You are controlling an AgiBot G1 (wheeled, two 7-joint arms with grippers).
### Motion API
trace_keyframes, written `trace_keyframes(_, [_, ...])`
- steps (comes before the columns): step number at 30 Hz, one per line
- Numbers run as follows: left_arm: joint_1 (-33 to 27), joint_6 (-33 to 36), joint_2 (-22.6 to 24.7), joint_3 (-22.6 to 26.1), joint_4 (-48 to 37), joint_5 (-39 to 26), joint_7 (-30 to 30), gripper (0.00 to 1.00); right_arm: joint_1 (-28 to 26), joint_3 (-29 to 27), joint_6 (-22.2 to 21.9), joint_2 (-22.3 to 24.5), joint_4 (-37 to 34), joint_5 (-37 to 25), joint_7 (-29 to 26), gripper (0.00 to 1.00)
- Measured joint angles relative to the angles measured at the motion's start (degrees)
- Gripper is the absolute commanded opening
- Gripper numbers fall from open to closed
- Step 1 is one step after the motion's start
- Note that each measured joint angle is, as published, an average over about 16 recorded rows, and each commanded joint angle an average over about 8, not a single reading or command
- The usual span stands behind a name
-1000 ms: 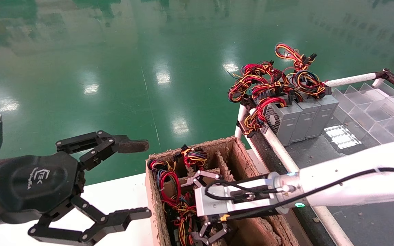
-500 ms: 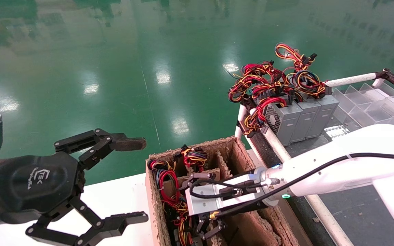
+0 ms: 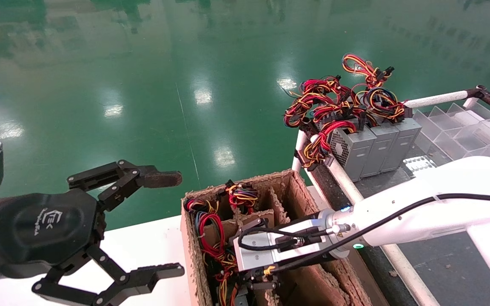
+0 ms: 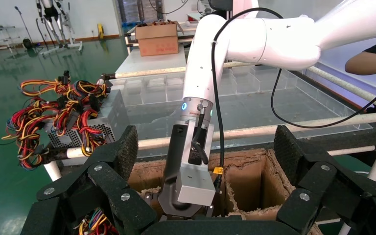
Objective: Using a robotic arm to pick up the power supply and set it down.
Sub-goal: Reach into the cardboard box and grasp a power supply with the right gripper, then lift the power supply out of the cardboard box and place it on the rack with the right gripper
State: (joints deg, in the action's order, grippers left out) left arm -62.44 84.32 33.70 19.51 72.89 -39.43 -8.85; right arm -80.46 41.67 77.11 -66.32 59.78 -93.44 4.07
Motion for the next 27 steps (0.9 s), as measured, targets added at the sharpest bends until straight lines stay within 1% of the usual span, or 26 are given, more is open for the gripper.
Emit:
trace_keyframes(15, [0.0,0.0,0.0,0.0,0.0,0.0,0.0,1.0,0.0,0.1,0.3,0.2,0.2,-0.1,0.3,0.0])
trace_keyframes(27, [0.0,0.0,0.0,0.0,0.0,0.0,0.0,1.0,0.7,-0.8,0.3,1.0,1.6,1.6,0.7,0.0])
